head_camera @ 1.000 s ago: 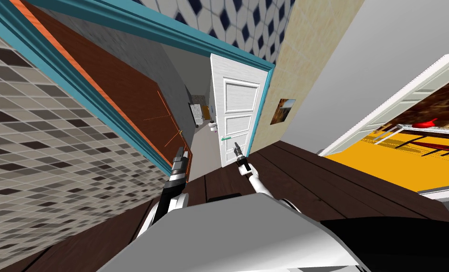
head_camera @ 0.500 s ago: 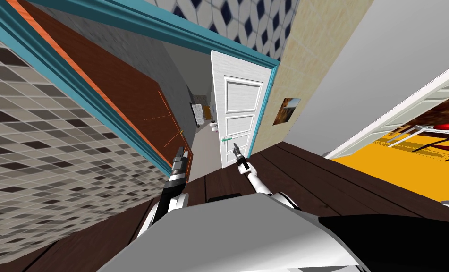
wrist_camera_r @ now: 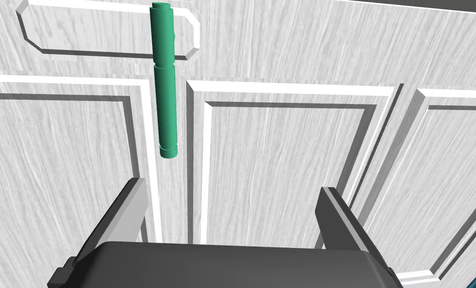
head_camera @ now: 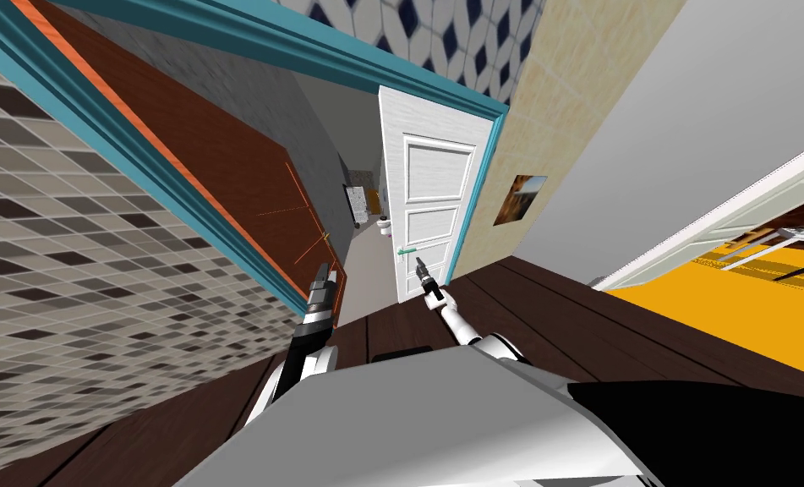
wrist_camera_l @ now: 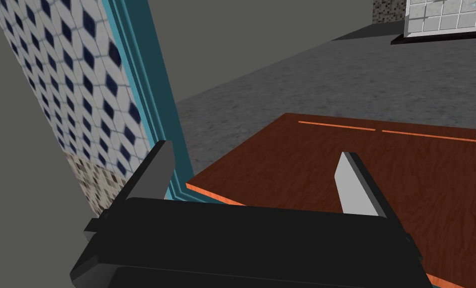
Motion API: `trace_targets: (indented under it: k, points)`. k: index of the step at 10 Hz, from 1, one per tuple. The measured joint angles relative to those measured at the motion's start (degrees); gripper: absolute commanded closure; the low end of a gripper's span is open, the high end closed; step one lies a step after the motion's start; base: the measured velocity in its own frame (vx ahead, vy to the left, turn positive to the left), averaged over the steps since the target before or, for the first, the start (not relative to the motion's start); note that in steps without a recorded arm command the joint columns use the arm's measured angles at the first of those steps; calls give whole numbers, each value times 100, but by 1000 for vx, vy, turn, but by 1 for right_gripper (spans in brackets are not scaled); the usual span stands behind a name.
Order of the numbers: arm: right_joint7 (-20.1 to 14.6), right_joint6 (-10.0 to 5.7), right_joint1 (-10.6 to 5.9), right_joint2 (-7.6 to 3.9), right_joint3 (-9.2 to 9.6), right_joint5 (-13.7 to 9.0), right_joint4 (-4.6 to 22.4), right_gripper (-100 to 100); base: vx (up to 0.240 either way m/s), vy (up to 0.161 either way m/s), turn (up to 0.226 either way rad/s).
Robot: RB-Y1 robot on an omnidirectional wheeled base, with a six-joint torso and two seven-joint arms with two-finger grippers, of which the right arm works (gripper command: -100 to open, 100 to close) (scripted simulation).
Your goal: Push the door open
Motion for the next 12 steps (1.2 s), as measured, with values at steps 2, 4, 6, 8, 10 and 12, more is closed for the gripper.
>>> trace_targets:
  k: [2,4,6,8,10,12]
  points:
    - [-48,8,-157,-17,10,0,288,-100,59,-21,49]
    - [-95,50,-315,-18,21,3,536,-100,45,-21,23]
    - [-149,16,-503,-37,33,2,906,-100,50,-28,51]
    - [-221,55,-699,-60,56,5,1220,-100,73,-37,56]
    - [-278,106,-845,-72,75,10,1465,-100,43,-19,18]
    - [-277,109,-849,-73,65,7,1483,-100,157,23,22]
